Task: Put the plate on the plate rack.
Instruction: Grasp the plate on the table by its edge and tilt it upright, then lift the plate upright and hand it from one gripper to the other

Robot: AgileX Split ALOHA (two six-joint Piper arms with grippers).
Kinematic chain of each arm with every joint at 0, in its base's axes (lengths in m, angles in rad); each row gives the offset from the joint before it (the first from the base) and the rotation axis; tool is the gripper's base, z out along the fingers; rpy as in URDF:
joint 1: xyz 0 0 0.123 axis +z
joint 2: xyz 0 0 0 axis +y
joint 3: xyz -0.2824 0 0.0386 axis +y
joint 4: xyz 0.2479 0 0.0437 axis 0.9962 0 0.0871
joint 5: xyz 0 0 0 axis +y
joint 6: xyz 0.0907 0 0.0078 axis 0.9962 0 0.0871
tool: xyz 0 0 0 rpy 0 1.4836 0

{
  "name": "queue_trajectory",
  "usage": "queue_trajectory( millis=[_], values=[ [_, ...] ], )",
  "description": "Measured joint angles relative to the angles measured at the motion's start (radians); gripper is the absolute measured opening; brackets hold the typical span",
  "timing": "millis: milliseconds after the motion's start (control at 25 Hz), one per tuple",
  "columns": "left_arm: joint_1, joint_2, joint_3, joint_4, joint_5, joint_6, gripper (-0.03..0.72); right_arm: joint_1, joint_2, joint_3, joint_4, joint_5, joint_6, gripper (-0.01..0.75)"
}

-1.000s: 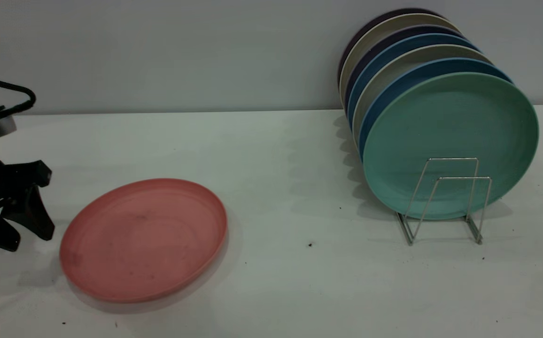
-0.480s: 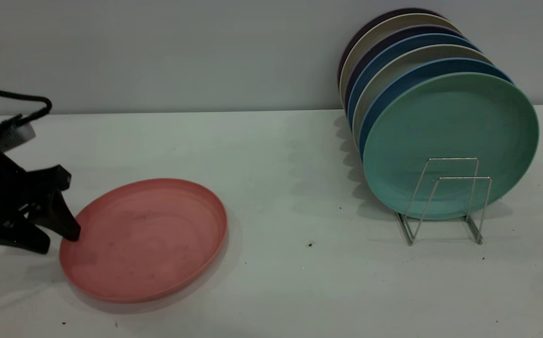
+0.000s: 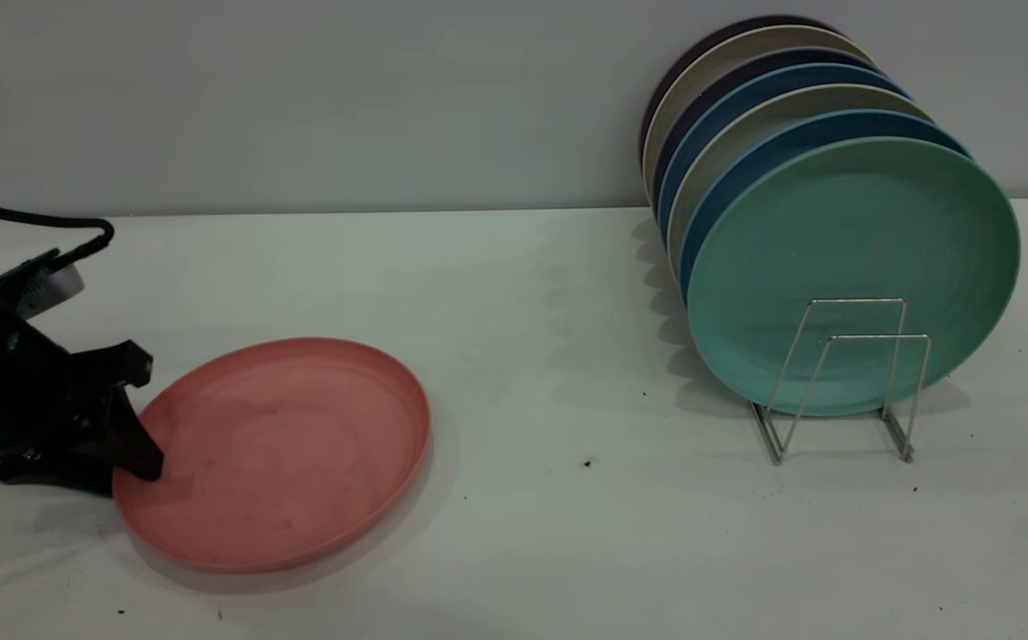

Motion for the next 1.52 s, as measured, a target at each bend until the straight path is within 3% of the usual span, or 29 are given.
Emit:
queue_trajectory(
  millis=[280,640,880,1320,1520],
  values=[
    [0.000,0.041,0.000,-0.210,0.026,0.197,0.028,0.000,0.000,0.000,0.000,0.000,0.000,0.446],
    [0.000,-0.050,-0.003,-0.252,0.013,0.283,0.014,0.000,0.000,0.000,0.011,0.000,0.000,0.446],
    [0.000,-0.154,-0.023,-0.252,0.051,0.436,0.014,0.000,0.027,0.000,0.139,0.004,-0.046,0.446],
    [0.000,-0.167,-0.023,-0.368,0.327,0.745,0.014,0.000,0.323,-0.002,0.671,0.010,-0.517,0.446],
    [-0.014,-0.167,-0.023,-0.456,0.364,0.785,0.014,0.000,0.459,-0.007,0.847,0.037,-0.713,0.446]
  ],
)
